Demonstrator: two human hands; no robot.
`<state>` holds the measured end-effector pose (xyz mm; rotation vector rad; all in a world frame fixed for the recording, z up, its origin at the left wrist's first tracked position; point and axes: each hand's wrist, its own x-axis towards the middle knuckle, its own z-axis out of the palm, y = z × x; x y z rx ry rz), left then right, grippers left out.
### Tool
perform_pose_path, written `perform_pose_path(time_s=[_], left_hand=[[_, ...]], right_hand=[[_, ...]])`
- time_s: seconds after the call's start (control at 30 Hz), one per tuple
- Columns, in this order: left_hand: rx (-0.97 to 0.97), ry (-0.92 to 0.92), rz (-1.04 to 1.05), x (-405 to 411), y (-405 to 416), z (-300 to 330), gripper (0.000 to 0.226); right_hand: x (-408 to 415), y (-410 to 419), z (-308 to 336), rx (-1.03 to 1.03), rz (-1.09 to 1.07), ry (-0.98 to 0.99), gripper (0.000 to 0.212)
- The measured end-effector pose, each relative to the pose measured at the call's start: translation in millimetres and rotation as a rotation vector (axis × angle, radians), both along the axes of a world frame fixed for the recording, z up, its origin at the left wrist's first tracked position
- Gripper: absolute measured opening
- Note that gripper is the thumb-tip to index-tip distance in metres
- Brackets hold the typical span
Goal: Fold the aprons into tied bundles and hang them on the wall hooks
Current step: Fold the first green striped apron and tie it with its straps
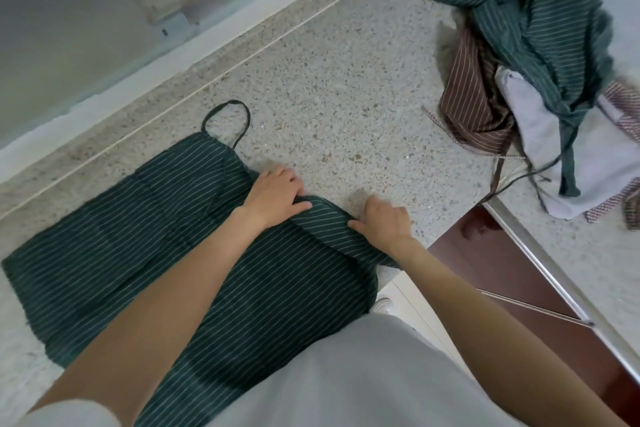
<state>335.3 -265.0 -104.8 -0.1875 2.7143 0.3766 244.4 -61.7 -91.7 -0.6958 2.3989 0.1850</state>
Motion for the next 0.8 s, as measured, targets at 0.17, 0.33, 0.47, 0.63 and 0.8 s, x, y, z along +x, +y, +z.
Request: perform_pose_path(time_s=[0.17, 0.33, 0.47, 0.63, 0.8], left_hand=[[0.173, -0.069, -0.002, -14.3, 12.4, -1.0, 0.021], [0.428, 0.211, 0.129, -20.2, 6.0, 7.6, 0.011], [0.398, 0.332, 0.134, -27.5, 0.9, 17.7, 0.012], [0.387, 0.385, 0.271, -35.7, -11.9, 13.0, 0.011], [0.446, 0.362, 0.298, -53.1, -19.0, 14.9, 0.011]], right_hand=[[-8.3, -1.6, -0.1, -0.078, -0.125, -0.286, 0.037], [-25.8, -6.8, 6.6, -0.379, -0.19, -0.311, 0.041], [-46.2, -21.1, 4.7, -0.462, -0.079, -0.396, 0.018], [-82.7, -10.8, 24.3, -0.379, -0.132, -0.716, 0.014], [-97.2, -10.9, 20.1, -0.449, -0.069, -0.626, 0.029]])
